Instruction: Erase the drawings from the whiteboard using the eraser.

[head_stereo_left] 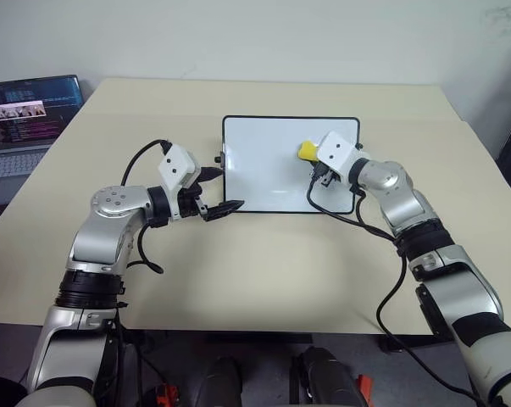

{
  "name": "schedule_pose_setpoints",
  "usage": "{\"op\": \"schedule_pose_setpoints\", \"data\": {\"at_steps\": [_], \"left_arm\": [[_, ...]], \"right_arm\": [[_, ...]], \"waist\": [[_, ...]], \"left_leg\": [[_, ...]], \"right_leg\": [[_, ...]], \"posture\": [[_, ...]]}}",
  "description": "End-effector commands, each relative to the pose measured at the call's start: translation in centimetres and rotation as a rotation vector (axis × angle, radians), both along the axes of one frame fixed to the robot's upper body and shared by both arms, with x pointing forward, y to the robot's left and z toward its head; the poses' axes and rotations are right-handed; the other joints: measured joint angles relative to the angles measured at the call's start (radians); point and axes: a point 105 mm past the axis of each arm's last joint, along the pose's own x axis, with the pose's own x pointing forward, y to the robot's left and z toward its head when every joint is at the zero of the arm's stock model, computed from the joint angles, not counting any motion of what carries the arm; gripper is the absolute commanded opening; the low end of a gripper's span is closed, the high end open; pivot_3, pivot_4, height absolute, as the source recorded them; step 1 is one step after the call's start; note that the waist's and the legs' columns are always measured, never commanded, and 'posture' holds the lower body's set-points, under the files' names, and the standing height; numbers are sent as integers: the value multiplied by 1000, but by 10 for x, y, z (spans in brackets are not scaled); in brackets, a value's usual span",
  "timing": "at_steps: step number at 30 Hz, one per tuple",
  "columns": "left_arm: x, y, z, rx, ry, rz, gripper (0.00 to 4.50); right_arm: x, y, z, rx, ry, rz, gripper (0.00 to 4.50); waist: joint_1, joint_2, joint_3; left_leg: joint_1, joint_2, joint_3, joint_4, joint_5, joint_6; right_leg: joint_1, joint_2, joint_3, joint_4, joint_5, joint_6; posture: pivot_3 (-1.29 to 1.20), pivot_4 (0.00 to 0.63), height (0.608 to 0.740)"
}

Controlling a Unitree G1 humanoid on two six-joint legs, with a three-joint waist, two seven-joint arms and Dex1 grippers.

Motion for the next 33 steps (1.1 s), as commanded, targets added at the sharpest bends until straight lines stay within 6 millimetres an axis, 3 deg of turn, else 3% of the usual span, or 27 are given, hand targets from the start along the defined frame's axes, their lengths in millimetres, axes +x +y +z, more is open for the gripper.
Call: {"op": "schedule_pose_setpoints", "data": {"at_steps": [1, 7, 12, 16, 20, 22, 27, 33], "left_arm": [[-1, 5, 21, 9, -76, 9, 4500], [-1, 6, 22, 13, -80, 13, 4500], [-1, 5, 23, 16, -81, 9, 4500], [0, 3, 23, 16, -81, 5, 4500], [-1, 2, 25, 11, -85, -1, 4500], [-1, 3, 28, 16, -91, -3, 4500], [-3, 8, 36, 35, -105, -4, 4500], [-2, 16, 33, 48, -96, 13, 4500]], "right_arm": [[-9, -7, -48, -63, 145, 2, 1105], [-28, -6, -77, -79, 264, 70, 1105], [-32, -8, -77, -89, 265, 70, 1103], [-29, -8, -63, -73, 234, 68, 1103], [-41, 3, -17, -26, 162, 171, 1103], [-51, -3, 6, -48, 137, 192, 1103], [-72, -35, 43, -97, 122, 178, 1102], [-78, -96, 55, -209, 102, 11, 1102]], "waist": [[0, 0, -1], [0, -2, -1], [-1, -2, -1], [1, -2, -1], [2, -1, 0], [4, 0, 0], [7, 0, 0], [8, -1, 1]], "left_leg": [[0, 0, 0, 0, 0, 0], [20, 0, 1, -1, 0, 0], [20, 0, 0, 1, 1, 1], [20, 0, 0, 1, 2, 2], [16, 0, 0, 1, 2, 2], [13, 0, 0, 0, 2, 2], [13, 0, 0, -3, 0, 0], [13, 0, 0, -4, -1, -1]], "right_leg": [[0, 0, 0, 0, 0, 0], [21, 0, 1, -3, -2, 3], [21, 1, 2, -2, -1, 6], [21, 1, 2, -2, 0, 6], [17, 1, 2, -2, 0, 6], [14, 1, 2, -2, 2, 4], [14, 0, 0, -4, -1, 1], [14, 0, 0, -5, -3, 0]], "posture": [[0, 150, 740], [0, 150, 740], [0, 150, 740], [0, 150, 740], [0, 150, 740], [0, 150, 740], [0, 150, 740], [0, 150, 740]]}}
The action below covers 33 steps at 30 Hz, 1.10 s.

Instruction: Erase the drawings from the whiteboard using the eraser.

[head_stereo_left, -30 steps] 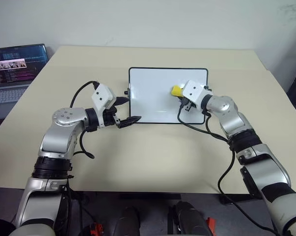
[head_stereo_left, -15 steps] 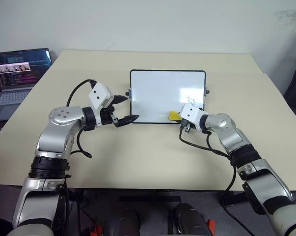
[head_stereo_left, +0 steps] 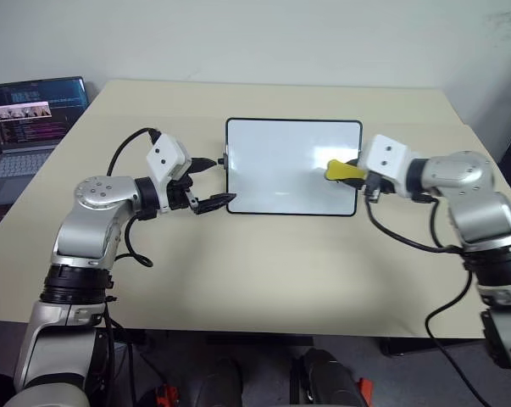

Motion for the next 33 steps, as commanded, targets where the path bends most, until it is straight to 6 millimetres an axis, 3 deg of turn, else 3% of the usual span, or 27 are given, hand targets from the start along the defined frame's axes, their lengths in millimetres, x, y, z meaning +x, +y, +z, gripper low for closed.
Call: {"op": "schedule_pose_setpoints", "data": {"at_steps": [1, 7, 15, 29, 33], "left_arm": [[-2, 6, 16, 10, -57, 6, 4500], [-3, 13, 22, 26, -63, 13, 4500], [-2, 18, 22, 28, -50, 16, 4500], [-4, 15, 20, 30, -47, 5, 4500], [-3, 13, 19, 33, -45, 0, 4500]], "right_arm": [[-7, -26, 21, -28, -66, -60, 1102], [-15, -49, 23, -34, -75, -114, 1102], [-14, -56, 29, 12, -95, -133, 1102], [-12, -55, 27, 41, -92, -140, 1102], [-9, -43, 29, 124, -87, -128, 1102]], "waist": [[0, 0, 0], [-5, 0, 0], [-3, 0, 1], [-3, 0, 1], [-3, 0, 1]], "left_leg": [[0, 0, 0, 0, 0, 0], [1, 0, 1, 0, 0, 0], [1, 0, 1, 0, 0, 0], [1, 0, 1, 0, 0, 0], [1, 0, 1, 0, 0, 0]], "right_leg": [[0, 0, 0, 0, 0, 0], [0, 0, 1, 1, 0, 0], [0, 0, 1, 1, -3, 5], [0, 0, 1, 1, -3, 5], [0, 0, 1, 1, -3, 4]], "posture": [[0, 150, 740], [0, 150, 740], [0, 150, 740], [0, 150, 740], [0, 150, 740]]}}
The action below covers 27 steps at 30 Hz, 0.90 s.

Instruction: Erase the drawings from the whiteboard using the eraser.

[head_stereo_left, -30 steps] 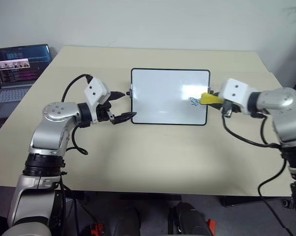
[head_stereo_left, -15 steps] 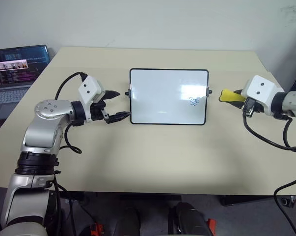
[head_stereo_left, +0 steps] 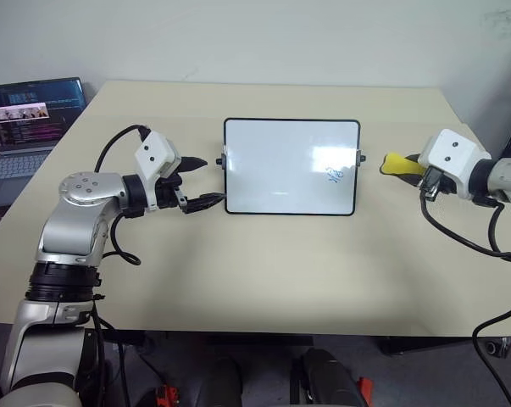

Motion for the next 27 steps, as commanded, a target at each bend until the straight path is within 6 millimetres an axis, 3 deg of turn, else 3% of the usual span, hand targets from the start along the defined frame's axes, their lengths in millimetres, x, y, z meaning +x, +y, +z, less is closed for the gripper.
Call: {"op": "schedule_pose_setpoints", "data": {"at_steps": [1, 5, 14, 27], "left_arm": [[-2, -2, 15, -3, -58, -15, 4500], [-1, -7, 14, -9, -55, -30, 4500], [-2, -14, 4, -26, -34, -36, 4500], [-6, -8, 3, -35, -37, -5, 4500]], "right_arm": [[1, 18, 21, 93, -77, 32, 1102], [23, 53, 17, 226, -104, 27, 1102], [66, 87, 4, 234, -177, -39, 1102], [85, 67, -25, 166, -187, -104, 1102]], "waist": [[-1, 0, 0], [-5, 0, 0], [3, 0, 0], [-1, 0, 0]], "left_leg": [[0, 0, 0, 0, 0, 0], [0, 0, 0, 0, 0, 0], [-1, 0, 0, 0, 0, 0], [0, 0, -1, 0, 0, 0]], "right_leg": [[0, 0, 0, 0, 0, 0], [0, 0, 0, 1, 0, 0], [-1, 0, -1, -1, 3, -5], [0, 0, -1, 1, 2, -5]], "posture": [[0, 150, 740], [0, 150, 740], [0, 150, 740], [0, 150, 740]]}}
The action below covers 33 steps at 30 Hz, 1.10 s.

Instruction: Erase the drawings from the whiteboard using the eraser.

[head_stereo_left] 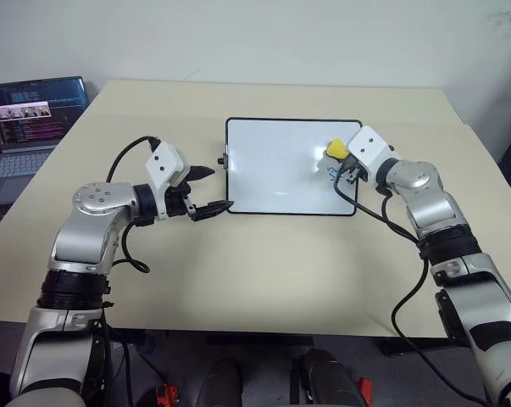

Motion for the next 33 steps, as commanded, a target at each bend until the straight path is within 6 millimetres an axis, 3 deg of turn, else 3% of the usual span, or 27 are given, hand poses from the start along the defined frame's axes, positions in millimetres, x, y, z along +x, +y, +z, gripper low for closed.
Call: {"op": "schedule_pose_setpoints", "data": {"at_steps": [1, 4, 8, 13, 18, 21, 25, 28, 33], "left_arm": [[-2, 2, 18, -4, -70, 2, 4500], [-1, 2, 19, -2, -75, 5, 4500], [1, 2, 22, 0, -88, 11, 4500], [2, 4, 23, 2, -93, 15, 4500], [3, 4, 24, 2, -95, 16, 4500], [4, 2, 24, 1, -97, 13, 4500], [5, 2, 25, 0, -99, 10, 4500], [5, 2, 25, 2, -100, 10, 4500], [5, 2, 26, 0, -103, 10, 4500]], "right_arm": [[3, -9, 7, -21, -39, -20, 1102], [1, -9, -1, -16, -18, -1, 1102], [-12, -12, -43, -61, 108, 47, 1102], [-32, -12, -75, -98, 245, 112, 1102], [-48, -10, -87, -123, 331, 154, 1102], [-52, -8, -85, -131, 343, 164, 1102], [-47, -5, -68, -118, 286, 161, 1102], [-35, -8, -43, -90, 195, 118, 1102], [-14, -24, -21, -102, 122, 18, 1102]], "waist": [[0, 0, 0], [0, 0, 0], [1, -1, -1], [0, -2, -1], [-4, -2, -1], [-4, -2, -1], [-3, -2, -1], [-4, -1, -1], [-3, -1, -1]], "left_leg": [[0, 0, 0, 0, 0, 0], [0, 0, 0, 0, 0, 0], [0, 0, 0, 0, 0, 0], [3, 0, 0, 1, 0, 0], [4, 0, 0, 2, 0, 0], [4, 0, 0, 3, 1, 0], [3, 0, 0, 3, 1, 0], [2, 0, 0, 3, 0, 0], [2, 0, 0, 3, 1, 0]], "right_leg": [[0, 0, 0, 0, 0, 0], [0, 0, 0, 0, 0, 0], [0, 0, 0, 0, 0, 0], [3, 0, 0, 0, 0, 0], [4, 1, 1, 1, -2, 6], [4, 1, 1, 1, -2, 6], [3, 1, 1, 1, -2, 6], [3, 1, 1, 0, -2, 6], [2, 1, 2, 0, -1, 6]], "posture": [[0, 150, 740], [0, 150, 740], [0, 150, 740], [0, 150, 740], [0, 150, 740], [0, 150, 740], [0, 150, 740], [0, 150, 740], [0, 150, 740]]}}
